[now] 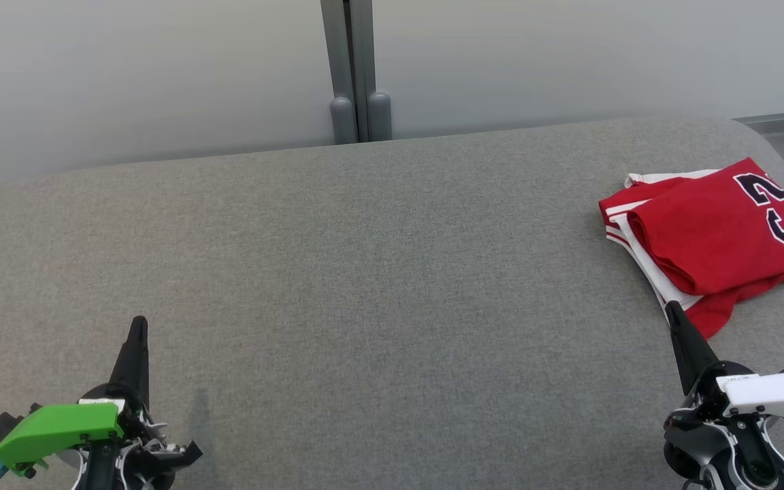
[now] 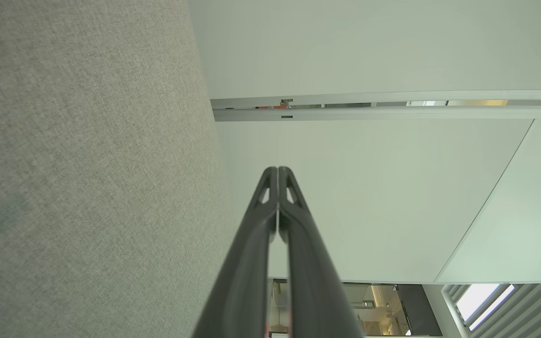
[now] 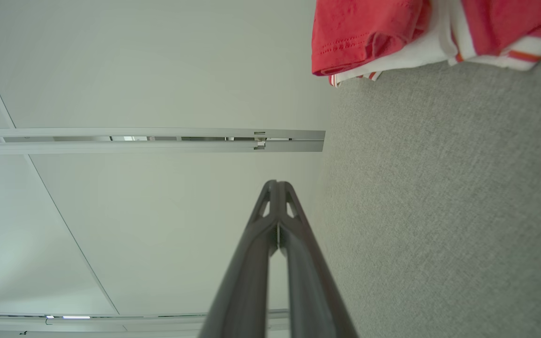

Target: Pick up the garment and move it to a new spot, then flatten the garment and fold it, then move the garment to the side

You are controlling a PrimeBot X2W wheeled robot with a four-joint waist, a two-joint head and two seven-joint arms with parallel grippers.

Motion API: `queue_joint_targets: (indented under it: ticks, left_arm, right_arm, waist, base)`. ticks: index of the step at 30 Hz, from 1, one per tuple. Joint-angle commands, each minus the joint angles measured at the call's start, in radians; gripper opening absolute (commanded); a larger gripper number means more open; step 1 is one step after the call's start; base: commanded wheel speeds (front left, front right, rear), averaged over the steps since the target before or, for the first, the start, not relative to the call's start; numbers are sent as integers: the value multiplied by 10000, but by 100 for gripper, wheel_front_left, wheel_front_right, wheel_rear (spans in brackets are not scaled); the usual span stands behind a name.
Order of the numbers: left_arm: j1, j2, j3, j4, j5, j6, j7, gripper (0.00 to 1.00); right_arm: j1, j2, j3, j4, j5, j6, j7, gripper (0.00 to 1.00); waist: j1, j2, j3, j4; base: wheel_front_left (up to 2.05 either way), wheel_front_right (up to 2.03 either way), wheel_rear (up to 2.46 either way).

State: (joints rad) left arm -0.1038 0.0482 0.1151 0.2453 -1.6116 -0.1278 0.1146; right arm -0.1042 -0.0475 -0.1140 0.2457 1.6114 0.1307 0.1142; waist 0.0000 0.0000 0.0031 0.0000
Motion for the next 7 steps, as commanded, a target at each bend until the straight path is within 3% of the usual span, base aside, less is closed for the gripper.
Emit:
queue_joint_targets:
  ticks: [1,7]
  left_arm:
    - [-118,40,21,-12,-12,-66,35,0]
    - [-117,40,19,-13,-13,-66,34,0]
  right_arm:
    - [-84,-53,-14,-36,33,0,28,0]
    - [-84,-53,-14,-36,33,0,28,0]
  waist:
    - [0,0,0,0]
    - [0,0,0,0]
  base:
    - [0,0,0]
    - [0,0,0]
